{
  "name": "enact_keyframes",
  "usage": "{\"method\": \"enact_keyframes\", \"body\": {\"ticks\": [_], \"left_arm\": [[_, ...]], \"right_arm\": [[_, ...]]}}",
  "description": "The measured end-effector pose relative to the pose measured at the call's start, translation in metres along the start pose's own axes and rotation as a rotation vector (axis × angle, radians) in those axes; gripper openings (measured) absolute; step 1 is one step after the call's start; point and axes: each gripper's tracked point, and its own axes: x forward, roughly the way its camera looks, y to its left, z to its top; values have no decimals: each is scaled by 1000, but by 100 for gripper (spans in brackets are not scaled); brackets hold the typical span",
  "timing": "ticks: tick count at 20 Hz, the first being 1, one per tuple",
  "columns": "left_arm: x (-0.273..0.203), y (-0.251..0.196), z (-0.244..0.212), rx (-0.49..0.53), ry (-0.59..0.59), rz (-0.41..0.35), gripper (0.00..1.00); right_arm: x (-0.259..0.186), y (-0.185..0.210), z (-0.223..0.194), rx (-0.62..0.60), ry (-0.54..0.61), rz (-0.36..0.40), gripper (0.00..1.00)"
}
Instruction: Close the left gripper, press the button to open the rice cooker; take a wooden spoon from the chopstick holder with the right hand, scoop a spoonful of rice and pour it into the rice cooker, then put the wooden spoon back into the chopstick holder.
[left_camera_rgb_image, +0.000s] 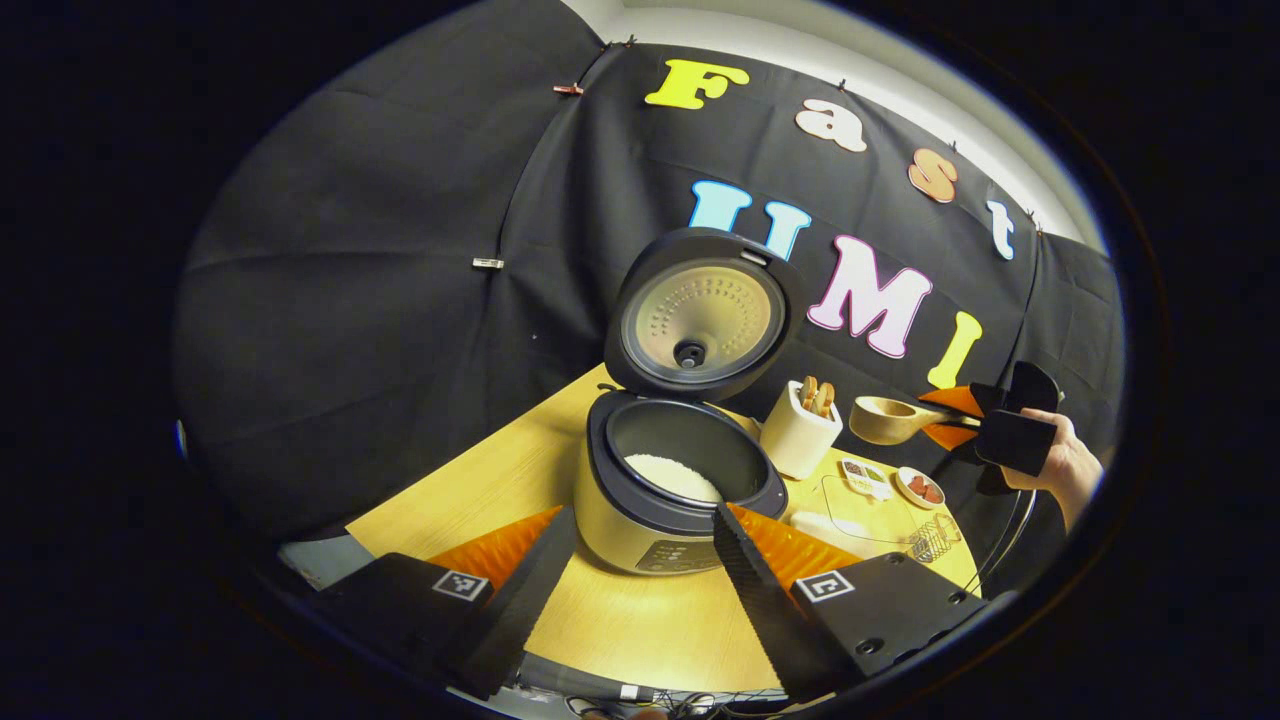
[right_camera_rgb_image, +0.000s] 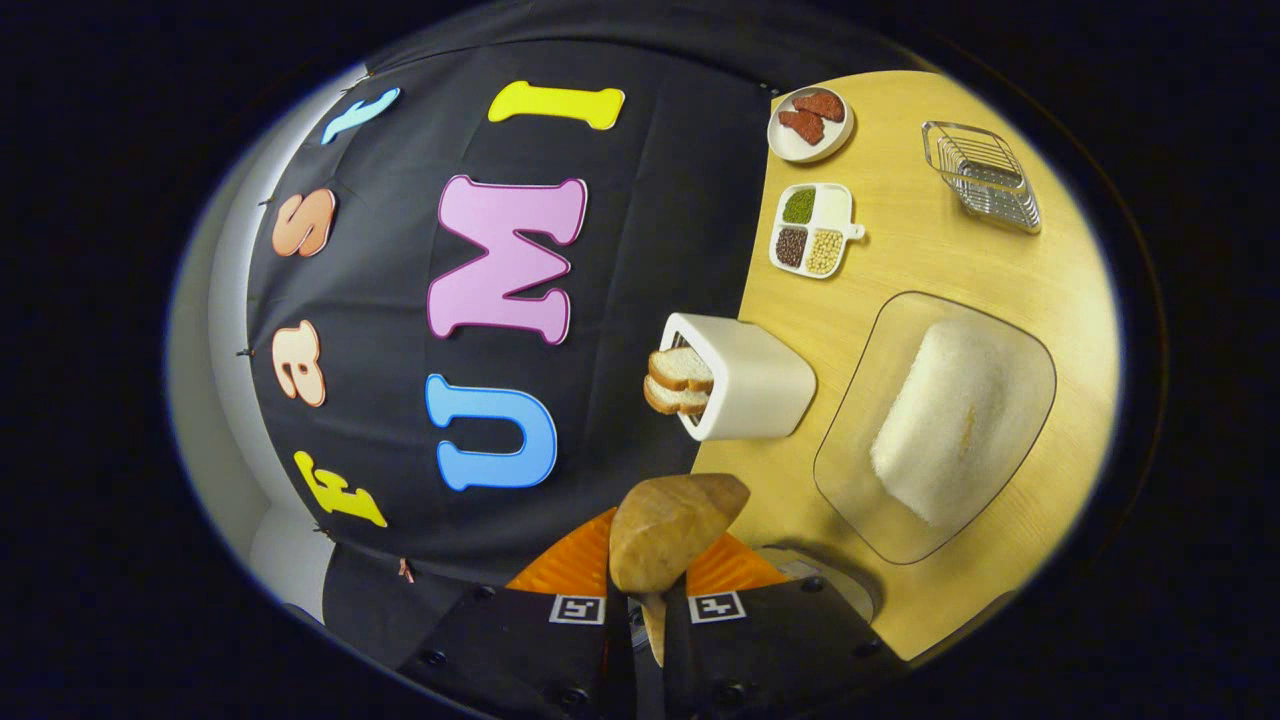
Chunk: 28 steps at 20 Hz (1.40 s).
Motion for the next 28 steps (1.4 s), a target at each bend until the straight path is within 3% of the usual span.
{"method": "enact_keyframes", "body": {"ticks": [5, 10, 18, 22, 28], "left_arm": [[-6, 12, 1, -31, -11, 9, 96], [-8, 35, 1, -59, -15, 51, 96], [-5, 64, -4, -66, 4, 84, 96], [3, 67, -6, -109, 6, 62, 96], [4, 75, -6, -91, -4, 58, 96]], "right_arm": [[10, 14, -58, -18, 88, 31, 16], [33, 19, -113, -196, 149, 25, 16], [53, 38, -187, -854, 159, 132, 16], [62, 32, -212, -998, 185, 168, 16], [57, 15, -230, -1308, 187, 220, 16]]}}
